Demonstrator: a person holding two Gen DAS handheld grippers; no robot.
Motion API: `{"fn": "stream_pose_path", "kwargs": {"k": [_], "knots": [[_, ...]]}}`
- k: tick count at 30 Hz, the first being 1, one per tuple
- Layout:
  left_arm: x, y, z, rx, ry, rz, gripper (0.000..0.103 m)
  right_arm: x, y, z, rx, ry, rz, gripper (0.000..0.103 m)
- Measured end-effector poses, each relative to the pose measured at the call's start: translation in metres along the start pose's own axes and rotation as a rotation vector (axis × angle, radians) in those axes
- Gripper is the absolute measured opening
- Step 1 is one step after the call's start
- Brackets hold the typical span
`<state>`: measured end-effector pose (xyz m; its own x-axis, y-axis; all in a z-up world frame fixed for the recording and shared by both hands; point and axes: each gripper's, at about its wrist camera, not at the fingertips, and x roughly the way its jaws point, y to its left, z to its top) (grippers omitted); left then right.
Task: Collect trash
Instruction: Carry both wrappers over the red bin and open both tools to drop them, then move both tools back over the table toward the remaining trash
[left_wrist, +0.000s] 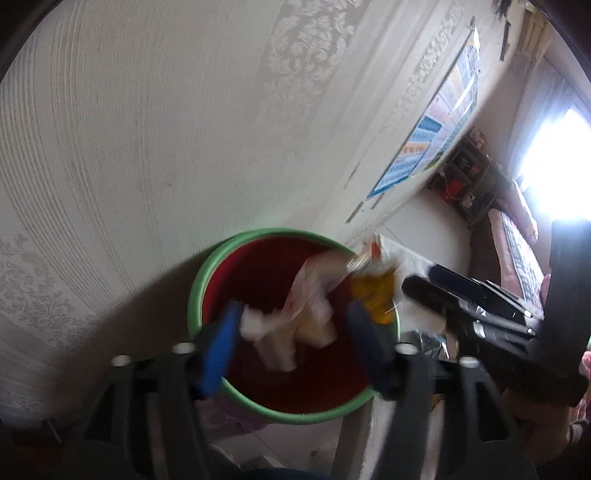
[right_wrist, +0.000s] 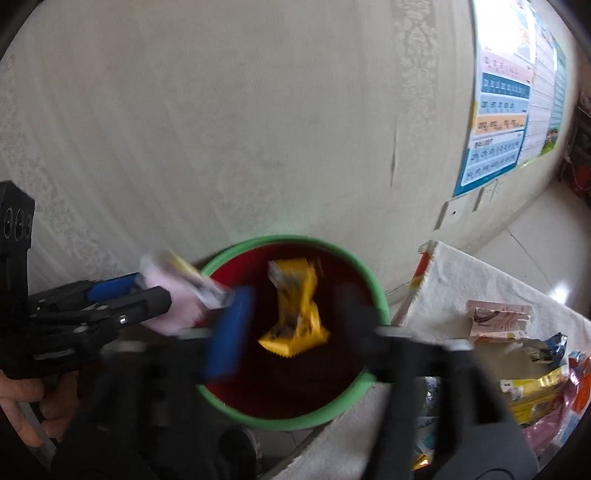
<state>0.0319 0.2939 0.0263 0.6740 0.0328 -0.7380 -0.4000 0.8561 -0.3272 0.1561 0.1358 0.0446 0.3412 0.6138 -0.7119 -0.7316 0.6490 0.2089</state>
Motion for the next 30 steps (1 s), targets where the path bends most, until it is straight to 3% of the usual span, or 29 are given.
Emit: {"fn": "stream_pose_path", "kwargs": {"k": [2,7,9,14,18,21,25,30], "knots": [[0.001,0.002,0.002,-0.014,-0.009,0.001,0.075,0.003,-0.003,0.000,0.014,0.014,0.002,0.067],[-0.004,0.000,0.007,-0.020,-0.032,0.009,0.093,-0.009,-0.005,-0.002,0.001,0.005,-0.039,0.088],[-0.009,-0.005,0.007,0.009,-0.045,0.034,0.095,-0.017,-0.008,-0.003,-0.001,-0.008,-0.062,0.098],[-0.015,-0.022,-0.001,0.068,-0.076,0.076,0.095,-0.043,-0.028,-0.016,0.040,-0.021,-0.146,0.098],[-0.012,-0.019,-0.014,-0.045,-0.044,0.053,0.095,-0.059,-0.040,-0.033,0.103,0.009,-0.203,0.098],[-0.009,-0.026,-0.030,-0.109,-0.023,0.029,0.095,-0.086,-0.040,-0.054,0.069,-0.022,-0.208,0.098],[-0.019,-0.060,-0.038,-0.022,-0.018,0.049,0.095,-0.112,-0.061,-0.088,0.130,0.009,-0.160,0.098],[-0.044,-0.090,-0.040,0.053,-0.064,0.053,0.095,-0.139,-0.081,-0.105,0.166,-0.029,-0.188,0.098]]}}
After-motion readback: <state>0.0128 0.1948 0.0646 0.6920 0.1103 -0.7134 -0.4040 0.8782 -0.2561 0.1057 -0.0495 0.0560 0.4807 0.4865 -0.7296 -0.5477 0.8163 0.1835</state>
